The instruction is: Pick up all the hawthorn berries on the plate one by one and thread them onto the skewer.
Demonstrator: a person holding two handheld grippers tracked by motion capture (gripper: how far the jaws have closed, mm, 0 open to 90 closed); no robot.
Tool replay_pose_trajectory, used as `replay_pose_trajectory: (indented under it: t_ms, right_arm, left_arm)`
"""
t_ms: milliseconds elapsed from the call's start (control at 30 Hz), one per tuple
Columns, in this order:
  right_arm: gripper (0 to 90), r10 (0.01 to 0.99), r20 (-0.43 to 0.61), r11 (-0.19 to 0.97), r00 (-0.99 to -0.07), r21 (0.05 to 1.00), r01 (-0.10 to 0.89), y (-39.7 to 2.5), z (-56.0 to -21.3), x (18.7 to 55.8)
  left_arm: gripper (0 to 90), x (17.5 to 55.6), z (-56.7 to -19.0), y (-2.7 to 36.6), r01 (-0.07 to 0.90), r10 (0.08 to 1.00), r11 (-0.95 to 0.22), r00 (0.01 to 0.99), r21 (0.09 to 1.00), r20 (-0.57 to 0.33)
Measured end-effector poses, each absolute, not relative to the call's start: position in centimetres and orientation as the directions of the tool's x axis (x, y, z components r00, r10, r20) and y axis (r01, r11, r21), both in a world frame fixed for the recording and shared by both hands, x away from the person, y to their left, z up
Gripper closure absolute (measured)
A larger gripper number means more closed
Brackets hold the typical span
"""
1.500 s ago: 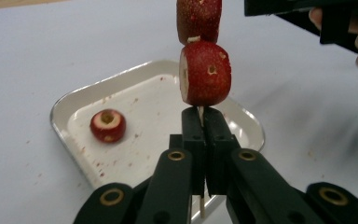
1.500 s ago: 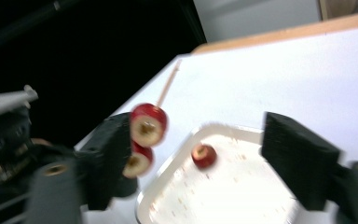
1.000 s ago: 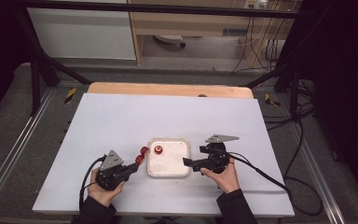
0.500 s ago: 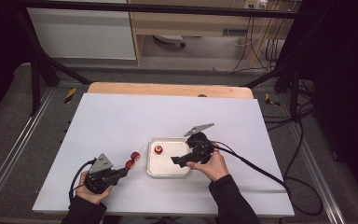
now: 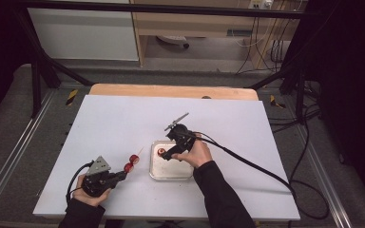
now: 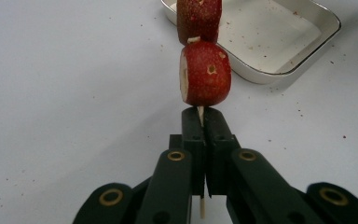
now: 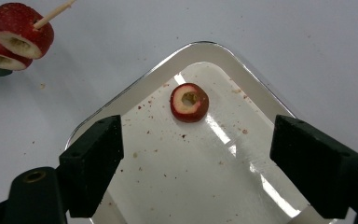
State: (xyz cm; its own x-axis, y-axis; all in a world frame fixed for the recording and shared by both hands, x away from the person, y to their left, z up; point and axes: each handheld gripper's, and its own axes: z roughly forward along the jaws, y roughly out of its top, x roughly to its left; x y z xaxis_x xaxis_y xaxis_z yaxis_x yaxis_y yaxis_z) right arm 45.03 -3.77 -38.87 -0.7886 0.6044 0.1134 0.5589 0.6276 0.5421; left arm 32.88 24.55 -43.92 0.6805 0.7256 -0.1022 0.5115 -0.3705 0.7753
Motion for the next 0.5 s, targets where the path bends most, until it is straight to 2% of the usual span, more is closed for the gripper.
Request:
replay_pose_trajectory:
  t_ms: [367, 500]
  right_arm:
    - [32.8, 0.57, 0.082, 0.703, -0.817, 0.465, 0.538, -1.6, -39.5, 46.6]
    - [38.4, 0.562, 0.104, 0.707, -0.821, 0.455, 0.541, -1.1, -39.8, 47.1]
  left_arm:
    - [88.2, 32.9, -44.0, 24.5, 0.515, 0.725, -0.373, 0.681, 0.772, -0.104]
    - [88.2, 33.0, -44.0, 24.5, 0.516, 0.725, -0.375, 0.681, 0.77, -0.103]
